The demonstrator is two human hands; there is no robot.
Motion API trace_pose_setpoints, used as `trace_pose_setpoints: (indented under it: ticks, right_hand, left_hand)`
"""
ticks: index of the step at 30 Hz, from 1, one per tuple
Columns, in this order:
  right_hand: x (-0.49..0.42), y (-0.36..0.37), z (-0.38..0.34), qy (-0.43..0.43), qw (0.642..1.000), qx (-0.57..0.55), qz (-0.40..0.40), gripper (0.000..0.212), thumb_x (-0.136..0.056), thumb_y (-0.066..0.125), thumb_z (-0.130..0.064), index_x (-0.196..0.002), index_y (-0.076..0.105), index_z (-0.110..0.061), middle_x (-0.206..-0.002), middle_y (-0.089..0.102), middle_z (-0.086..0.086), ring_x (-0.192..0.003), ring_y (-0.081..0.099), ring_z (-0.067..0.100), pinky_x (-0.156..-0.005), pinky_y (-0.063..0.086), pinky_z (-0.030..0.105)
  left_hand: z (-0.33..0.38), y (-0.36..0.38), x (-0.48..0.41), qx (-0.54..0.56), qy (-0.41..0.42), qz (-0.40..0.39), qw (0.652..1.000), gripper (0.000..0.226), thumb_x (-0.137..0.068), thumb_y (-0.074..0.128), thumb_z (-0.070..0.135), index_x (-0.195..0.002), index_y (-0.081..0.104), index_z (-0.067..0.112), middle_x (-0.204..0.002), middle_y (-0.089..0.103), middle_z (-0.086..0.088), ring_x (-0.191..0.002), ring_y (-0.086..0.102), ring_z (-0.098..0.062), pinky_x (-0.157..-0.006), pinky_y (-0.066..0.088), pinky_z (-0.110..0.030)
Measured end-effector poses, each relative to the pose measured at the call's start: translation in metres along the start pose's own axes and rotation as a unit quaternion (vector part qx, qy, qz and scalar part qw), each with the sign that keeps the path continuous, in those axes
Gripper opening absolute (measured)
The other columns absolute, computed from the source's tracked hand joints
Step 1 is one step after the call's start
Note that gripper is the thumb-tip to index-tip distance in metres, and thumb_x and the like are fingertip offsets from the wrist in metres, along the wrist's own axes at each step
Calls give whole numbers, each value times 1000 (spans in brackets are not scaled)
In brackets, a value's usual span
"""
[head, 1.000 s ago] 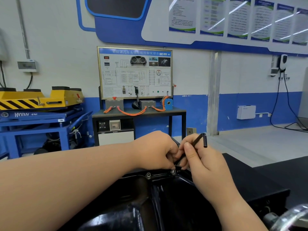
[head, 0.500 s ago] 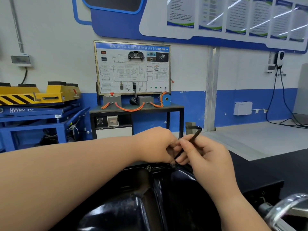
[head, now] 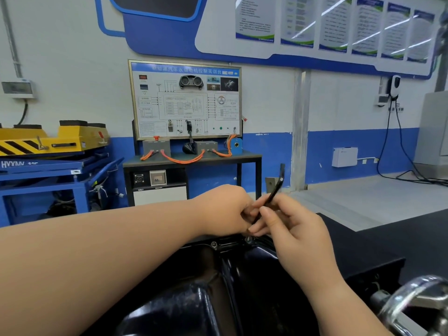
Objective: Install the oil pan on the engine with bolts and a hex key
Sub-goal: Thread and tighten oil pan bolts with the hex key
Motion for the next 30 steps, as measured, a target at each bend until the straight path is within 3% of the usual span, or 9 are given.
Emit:
trace_pose_setpoints:
  ticks: [5,8,10,15,17,19,23,27,30]
  right_hand:
    - [0,0,6,36,998,-42,22,19,-87,60,-9,-79,63,-25,-68,71,-2,-62,68,10,-64,55,20]
    - [1,2,9,47,997,-53,20,7,-86,61,-16,-82,60,-11,-70,71,1,-64,69,13,-67,58,32]
    - [1,3,7,33,997,-61,15,5,-92,56,-19,-90,61,-19,-77,71,1,-69,69,17,-70,58,36]
    - [1,3,-4,-21,999,-25,19,32,-89,48,-20,-91,64,-48,-78,68,-7,-70,66,16,-70,55,24]
    - [1,3,-4,-15,999,-27,33,28,-87,52,-20,-85,66,-44,-74,69,-6,-68,66,14,-67,54,21]
    - [1,2,-2,-3,998,-44,42,21,-87,57,-17,-80,65,-36,-70,69,-5,-63,67,12,-64,54,19]
    - [2,0,5,27,995,-75,61,22,-87,64,-10,-75,56,-27,-68,70,3,-59,68,15,-64,57,34]
    - [2,3,5,25,994,-102,44,9,-91,56,-16,-91,61,-25,-77,70,2,-64,68,17,-65,55,30]
    - [2,4,0,-3,996,-81,28,28,-92,45,-18,-103,63,-37,-79,67,-3,-65,65,16,-67,55,25]
  left_hand:
    - [2,-2,1,33,3,2,999,26,-82,62,18,-57,57,13,-44,38,5,-45,39,-5,-48,31,-14]
    - [1,-1,1,40,-8,-9,999,19,-82,60,14,-66,64,5,-54,48,-1,-51,38,-8,-55,34,-22]
    - [0,0,0,45,-17,-19,999,17,-83,61,15,-72,66,2,-59,53,-9,-56,41,-15,-59,38,-30]
    - [0,1,-1,19,-33,-19,999,26,-83,61,19,-58,54,13,-55,50,-6,-53,43,-16,-55,36,-28]
    - [0,2,-1,15,-37,-24,999,25,-83,59,20,-61,54,9,-58,52,-10,-54,44,-17,-54,37,-27]
    - [1,2,-1,17,-36,-19,999,37,-84,58,20,-50,43,14,-47,39,0,-46,33,-11,-46,28,-20]
    - [3,0,-1,22,-24,-14,999,39,-82,59,16,-48,40,20,-44,35,3,-45,30,-11,-44,23,-17]
    - [2,0,-1,30,-29,-17,999,39,-81,62,16,-47,44,22,-44,37,5,-45,32,-10,-49,27,-21]
    - [0,0,-1,37,-32,-20,999,38,-81,63,16,-48,45,22,-45,38,5,-46,33,-10,-50,29,-22]
Point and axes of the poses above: each hand's wrist, its own x-axis away from the middle knuckle, its own y-axis out of the palm, z = x × y, the point moved 5 cm from there along -x, towards the middle knuckle
